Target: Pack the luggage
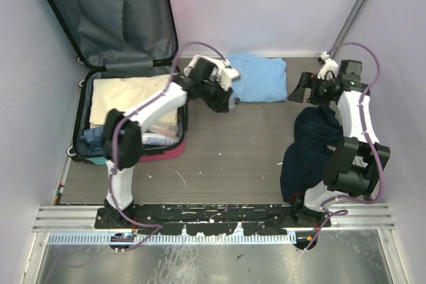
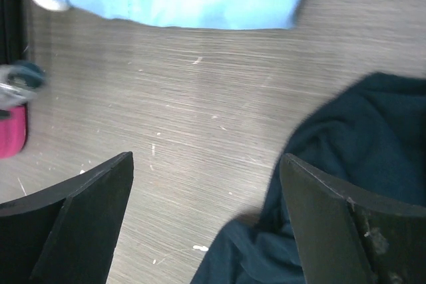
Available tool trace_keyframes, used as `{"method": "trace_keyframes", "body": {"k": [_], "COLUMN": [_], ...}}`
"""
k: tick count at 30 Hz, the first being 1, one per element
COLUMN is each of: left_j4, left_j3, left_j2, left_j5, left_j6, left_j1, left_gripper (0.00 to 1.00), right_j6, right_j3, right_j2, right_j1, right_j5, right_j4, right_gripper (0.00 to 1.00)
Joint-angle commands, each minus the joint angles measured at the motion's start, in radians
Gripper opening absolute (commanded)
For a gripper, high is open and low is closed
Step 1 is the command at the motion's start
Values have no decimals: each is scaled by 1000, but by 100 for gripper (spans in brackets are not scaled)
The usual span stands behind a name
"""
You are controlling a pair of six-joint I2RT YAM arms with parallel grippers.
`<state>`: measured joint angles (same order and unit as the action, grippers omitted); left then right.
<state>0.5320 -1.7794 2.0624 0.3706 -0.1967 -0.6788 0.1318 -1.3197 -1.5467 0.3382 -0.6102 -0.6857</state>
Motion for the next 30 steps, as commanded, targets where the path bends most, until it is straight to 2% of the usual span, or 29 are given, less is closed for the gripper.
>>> {"method": "trace_keyframes", "body": {"k": [1,5,7,9,11,14,17,21,26,28,30], "left_j4": [179,351,466,709,871,1020,1145,1190,1127,1084,1033], "left_j3": [55,136,146,106,87,92,85,117,196,233,271], "left_j2": [-250,-402,-456,-461,-466,-470,-452,-450,-451,-454,-466], "left_j5": [229,274,315,325,336,331,254,155,39,9,-20], "left_j6": [-71,-222,-354,-552,-719,-905,-1077,-1210,-1264,-1266,-1261], "left_j1": [147,308,385,451,531,671,741,785,800,800,800], "left_gripper": [0,1,2,2,1,1,2,3,6,11,24], "right_j6": [-10,-15,-15,-16,-13,-6,3,13,30,36,43], "right_j3": [-12,-47,-81,-118,-154,-189,-224,-262,-316,-352,-395], "right_j2": [6,-46,-86,-128,-167,-208,-251,-304,-371,-405,-443], "right_j1": [-116,-203,-241,-271,-294,-320,-338,-363,-398,-422,-443], "right_j5": [37,59,65,58,56,59,57,67,90,102,116], "right_j4": [89,124,128,125,120,118,110,107,132,141,146], "right_gripper": [94,92,91,91,90,88,86,82,80,80,80]}}
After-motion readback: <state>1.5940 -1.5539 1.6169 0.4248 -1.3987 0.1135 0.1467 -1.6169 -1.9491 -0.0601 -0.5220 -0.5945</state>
